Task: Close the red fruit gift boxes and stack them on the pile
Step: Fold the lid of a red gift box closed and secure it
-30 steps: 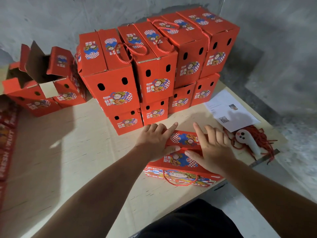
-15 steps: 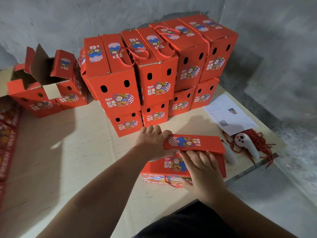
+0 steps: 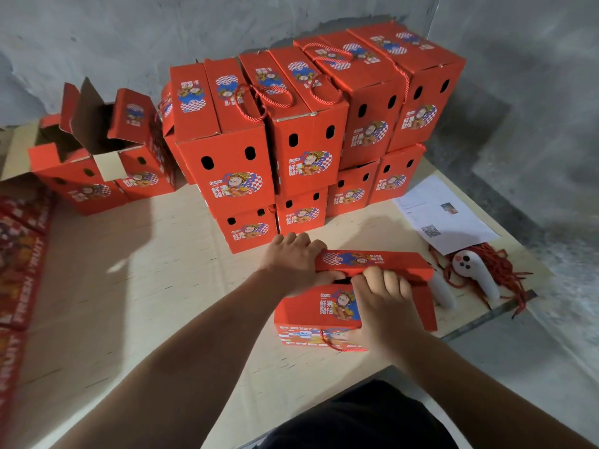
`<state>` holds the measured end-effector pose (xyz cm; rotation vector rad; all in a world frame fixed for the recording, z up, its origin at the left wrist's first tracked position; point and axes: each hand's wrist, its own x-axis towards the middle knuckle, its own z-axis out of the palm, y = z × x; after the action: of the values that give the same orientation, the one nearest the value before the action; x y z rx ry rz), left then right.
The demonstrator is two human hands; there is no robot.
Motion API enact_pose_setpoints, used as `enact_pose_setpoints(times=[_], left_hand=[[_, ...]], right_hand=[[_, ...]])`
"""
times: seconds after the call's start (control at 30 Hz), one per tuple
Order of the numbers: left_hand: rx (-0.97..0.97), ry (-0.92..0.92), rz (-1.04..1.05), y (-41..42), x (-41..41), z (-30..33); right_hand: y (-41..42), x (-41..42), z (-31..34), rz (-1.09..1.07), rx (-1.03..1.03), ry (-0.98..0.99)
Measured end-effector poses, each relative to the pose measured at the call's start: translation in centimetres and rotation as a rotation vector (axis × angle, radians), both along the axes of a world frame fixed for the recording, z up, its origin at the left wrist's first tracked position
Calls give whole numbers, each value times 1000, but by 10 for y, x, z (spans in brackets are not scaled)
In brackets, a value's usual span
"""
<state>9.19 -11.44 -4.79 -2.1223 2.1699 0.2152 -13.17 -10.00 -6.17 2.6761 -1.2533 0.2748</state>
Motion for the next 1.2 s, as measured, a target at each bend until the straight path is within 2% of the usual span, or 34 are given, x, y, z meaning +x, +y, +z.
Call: enact_pose_setpoints(times=[0.1,0.2,0.3,0.37,0.4,0.47,0.5,0.6,0.67,0.8,0.97,1.03,1.1,1.17,1.2], left_hand=[[118,49,4,-3,2,3],[143,110,21,-4,3,-1],[125,120,23,-4,3,-7],[99,107,23,-3,2,-12],[80,102,24,-1,2,-15],[48,95,33,1,1,-20],[41,94,36,1,1,-21],[34,95,49,2,1,-22],[-7,114,78,5,-1,-24],[-78,146,109,8,-3,-31],[-37,90,82,3,0,-29],[-4,91,64,1,2,-28],[26,127,62,-1,4,-28],[5,163,74,0,4,-29],[-20,174,87,3,4,-30]], right_hand=[[-8,-4,7,87,32,-18],[-14,-11,12,151,79,-17],[-23,-22,20,195,403,-216],[-33,-30,26,119,658,-413],[-39,-32,27,68,684,-498],[-42,-31,25,-19,590,-563],[-40,-28,22,-32,481,-542],[-27,-17,7,82,150,-462],[-25,-16,2,126,128,-512],[-31,-23,6,-15,281,-627],[-48,-24,15,81,34,-644],[-57,-19,13,-22,152,-537],[-59,-15,0,-180,261,-239],[-57,-12,-15,-234,228,-13],[-58,-11,-18,-237,203,20]])
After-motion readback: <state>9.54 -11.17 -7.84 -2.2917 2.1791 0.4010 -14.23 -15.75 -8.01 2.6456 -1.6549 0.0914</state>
